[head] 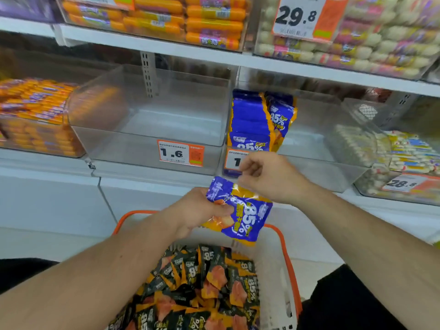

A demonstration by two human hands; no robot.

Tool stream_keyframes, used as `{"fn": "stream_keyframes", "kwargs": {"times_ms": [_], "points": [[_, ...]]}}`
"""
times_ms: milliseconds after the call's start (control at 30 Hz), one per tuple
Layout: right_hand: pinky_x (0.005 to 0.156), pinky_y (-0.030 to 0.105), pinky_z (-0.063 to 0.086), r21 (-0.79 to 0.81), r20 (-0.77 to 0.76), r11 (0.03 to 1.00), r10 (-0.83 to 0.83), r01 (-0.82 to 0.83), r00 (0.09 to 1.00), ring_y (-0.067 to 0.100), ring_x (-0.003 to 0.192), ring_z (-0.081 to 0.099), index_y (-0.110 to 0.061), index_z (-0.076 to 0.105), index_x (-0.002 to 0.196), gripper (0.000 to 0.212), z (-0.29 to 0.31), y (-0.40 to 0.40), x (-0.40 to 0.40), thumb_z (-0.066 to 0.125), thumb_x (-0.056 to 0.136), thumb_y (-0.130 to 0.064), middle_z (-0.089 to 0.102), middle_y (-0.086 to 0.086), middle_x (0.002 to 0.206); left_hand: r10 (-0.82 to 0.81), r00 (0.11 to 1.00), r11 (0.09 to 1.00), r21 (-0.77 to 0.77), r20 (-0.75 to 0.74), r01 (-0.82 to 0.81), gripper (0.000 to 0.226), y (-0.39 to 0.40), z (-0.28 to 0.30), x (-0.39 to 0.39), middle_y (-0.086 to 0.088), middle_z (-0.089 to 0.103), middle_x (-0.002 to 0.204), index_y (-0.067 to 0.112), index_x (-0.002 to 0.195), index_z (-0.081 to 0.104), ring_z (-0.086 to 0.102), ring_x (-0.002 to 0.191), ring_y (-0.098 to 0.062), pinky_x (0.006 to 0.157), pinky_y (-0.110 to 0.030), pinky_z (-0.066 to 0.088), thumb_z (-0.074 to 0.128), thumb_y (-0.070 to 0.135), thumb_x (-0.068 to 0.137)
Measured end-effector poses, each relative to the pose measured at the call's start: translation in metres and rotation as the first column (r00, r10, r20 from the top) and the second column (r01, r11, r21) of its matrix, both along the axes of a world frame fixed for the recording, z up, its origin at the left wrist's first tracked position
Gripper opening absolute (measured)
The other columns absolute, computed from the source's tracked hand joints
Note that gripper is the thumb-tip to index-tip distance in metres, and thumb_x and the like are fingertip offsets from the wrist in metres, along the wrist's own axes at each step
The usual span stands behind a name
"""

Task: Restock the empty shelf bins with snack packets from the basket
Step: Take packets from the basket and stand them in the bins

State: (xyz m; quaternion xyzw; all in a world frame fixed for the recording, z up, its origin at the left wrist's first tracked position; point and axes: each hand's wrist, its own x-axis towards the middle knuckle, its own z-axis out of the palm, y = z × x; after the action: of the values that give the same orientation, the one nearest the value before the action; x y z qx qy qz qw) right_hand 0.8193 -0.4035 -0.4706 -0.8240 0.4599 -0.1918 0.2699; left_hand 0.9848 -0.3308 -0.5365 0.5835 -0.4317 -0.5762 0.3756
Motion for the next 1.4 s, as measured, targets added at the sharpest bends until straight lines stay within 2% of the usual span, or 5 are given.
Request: {"fn": "stream_keyframes", "kwargs": {"times_ms": [200,467,733,933,1400], "points": [[0.063,0.015,0.038,0.054,0.468,0.848,-0.488,0.528,0.737,-0.002,0.07,0.05,-0.024,0.058,0.097,0.031,0.001,-0.004,-0.044,0.082,0.077,-0.028,0.058,-0.012,0.087,0.293,0.728,0.929,0.006,-0.62,-0.369,0.011,-0.023,0.022,-0.038,-0.01,0.073,0.073,0.006,0.085,0.069,0.071,0.066,-0.017,0.061,-0.026,0.058,0.06,0.008,0.09],[0.046,0.023,0.031,0.656,0.583,0.753,-0.553,0.057,0.595,0.009,0.043,0.041,-0.016,0.063,0.085,0.008,0.002,-0.003,-0.049,0.064,0.093,-0.018,0.064,0.005,0.076,0.285,0.637,0.912,-0.001,-0.716,-0.409,0.016,-0.047,0.046,-0.085,-0.008,0.074,0.087,0.011,0.086,0.075,0.07,0.08,-0.018,0.082,-0.031,0.055,0.06,0.018,0.09],[0.038,0.019,0.036,0.665,0.623,0.725,-0.672,0.182,0.4,0.007,0.038,0.046,-0.015,0.057,0.083,0.014,0.035,-0.045,-0.078,0.056,0.097,-0.015,0.054,0.0,0.054,0.481,0.868,0.666,-0.594,-0.122,-0.452,0.045,-0.063,0.07,-0.057,0.016,0.056,0.103,0.028,0.118,0.055,0.058,0.081,0.006,0.071,-0.014,0.048,0.078,0.02,0.08],[0.042,0.023,0.039,0.519,0.586,0.718,-0.694,0.464,0.418,0.01,0.039,0.051,-0.014,0.053,0.08,0.017,0.054,-0.101,-0.097,0.058,0.096,-0.014,0.055,0.006,0.061,0.466,0.439,0.854,-0.521,0.768,0.004,0.093,-0.093,0.053,-0.016,0.0,0.052,0.13,0.021,0.136,0.037,0.05,0.123,-0.021,0.105,-0.041,0.031,0.077,0.065,0.064],[0.073,0.041,0.061,0.229,0.215,0.693,-0.721,0.684,0.658,0.029,0.072,0.073,-0.006,0.065,0.08,0.013,0.012,-0.172,-0.031,0.059,0.08,-0.017,0.073,0.013,0.072,0.518,0.329,0.823,-0.565,0.789,0.059,0.077,-0.098,0.033,-0.013,0.011,0.063,0.118,0.027,0.124,0.038,0.06,0.11,-0.012,0.097,-0.034,0.033,0.07,0.07,0.068]]}}
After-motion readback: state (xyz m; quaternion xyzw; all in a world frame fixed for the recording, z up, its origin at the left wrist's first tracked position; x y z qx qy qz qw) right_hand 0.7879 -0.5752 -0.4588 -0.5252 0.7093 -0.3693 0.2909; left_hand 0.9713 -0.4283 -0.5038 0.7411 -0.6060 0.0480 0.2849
